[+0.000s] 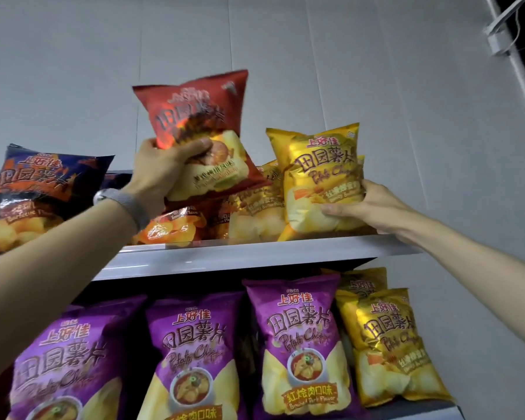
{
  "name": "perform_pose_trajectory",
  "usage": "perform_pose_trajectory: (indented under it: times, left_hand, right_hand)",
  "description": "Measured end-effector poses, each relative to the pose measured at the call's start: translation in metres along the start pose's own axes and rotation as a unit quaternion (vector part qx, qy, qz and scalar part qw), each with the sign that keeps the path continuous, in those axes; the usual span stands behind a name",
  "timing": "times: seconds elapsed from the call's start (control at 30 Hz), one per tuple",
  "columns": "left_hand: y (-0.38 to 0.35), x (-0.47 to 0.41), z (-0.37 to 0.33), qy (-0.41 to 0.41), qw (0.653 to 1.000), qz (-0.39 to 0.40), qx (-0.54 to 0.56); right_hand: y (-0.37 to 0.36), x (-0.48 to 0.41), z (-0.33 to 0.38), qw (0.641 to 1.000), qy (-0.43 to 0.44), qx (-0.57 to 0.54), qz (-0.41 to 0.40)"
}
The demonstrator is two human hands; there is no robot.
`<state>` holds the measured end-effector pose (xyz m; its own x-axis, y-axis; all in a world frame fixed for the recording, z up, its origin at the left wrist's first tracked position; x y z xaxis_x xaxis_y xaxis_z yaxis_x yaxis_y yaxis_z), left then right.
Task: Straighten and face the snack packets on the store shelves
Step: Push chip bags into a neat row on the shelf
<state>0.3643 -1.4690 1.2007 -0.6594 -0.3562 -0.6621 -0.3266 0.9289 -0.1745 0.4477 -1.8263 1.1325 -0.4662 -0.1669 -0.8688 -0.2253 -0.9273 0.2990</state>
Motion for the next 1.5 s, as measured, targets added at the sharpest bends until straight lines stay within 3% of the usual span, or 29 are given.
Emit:
perform_pose_trajectory:
  times: [0.17, 0.33, 0.63, 0.7, 0.83, 0.9, 0.97, 1.03, 1.17, 1.27, 1.5]
  left_hand:
    - [0.032, 0.007, -0.034, -0.048, 0.997, -0.039, 0.053]
    - [0.01, 0.028, -0.046, -0.062, 0.997, 0.021, 0.041]
    - [-0.07, 0.052, -0.031, -0.08, 0.994, 0.069, -0.021]
    - [-0.09, 0.057, -0.022, -0.08, 0.994, 0.07, -0.01]
    - [-0.129, 0.061, -0.01, -0.09, 0.994, 0.068, -0.006]
    - [-0.148, 0.066, -0.008, -0.098, 0.992, 0.072, -0.018]
    - [-0.166, 0.075, -0.005, -0.106, 0.99, 0.076, -0.045]
    - [-0.183, 0.082, 0.003, -0.119, 0.988, 0.07, -0.066]
    - [-0.214, 0.077, 0.031, -0.1, 0.988, 0.079, -0.088]
    - [-0.229, 0.07, 0.054, -0.029, 0.985, 0.11, -0.127]
    - [-0.239, 0.054, 0.077, 0.075, 0.961, 0.166, -0.21]
  right_hand:
    - [-0.053, -0.011, 0.031, 0.998, 0.011, 0.043, 0.04]
    - [-0.094, -0.009, 0.057, 0.997, 0.028, 0.038, 0.054]
    - [-0.062, 0.015, 0.053, 0.994, 0.049, 0.098, -0.005]
    - [-0.046, 0.028, 0.047, 0.995, 0.07, 0.068, -0.034]
    - [-0.015, 0.054, 0.039, 0.98, 0.129, -0.14, -0.065]
    - [0.008, 0.06, 0.031, 0.964, 0.114, -0.197, -0.138]
    - [0.03, 0.06, 0.028, 0.962, 0.098, -0.155, -0.201]
    - [0.045, 0.055, 0.026, 0.971, 0.095, -0.064, -0.212]
    - [0.055, 0.039, 0.005, 0.982, 0.052, 0.05, -0.173]
    - [0.053, 0.033, -0.016, 0.983, 0.012, 0.119, -0.138]
    - [0.039, 0.041, -0.029, 0.98, -0.009, 0.171, -0.099]
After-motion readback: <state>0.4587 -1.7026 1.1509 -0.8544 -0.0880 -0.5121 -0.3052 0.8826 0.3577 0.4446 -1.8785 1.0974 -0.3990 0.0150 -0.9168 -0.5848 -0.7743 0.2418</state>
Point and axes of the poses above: each hand's wrist, its own x-axis away from the middle knuckle, its own y-axis out of the back of the hand, z = x × y, the point moved 5 cm from there along -x, towards the middle knuckle, and after that the axes turned 13 degrees about y, right-handed, at the moved point
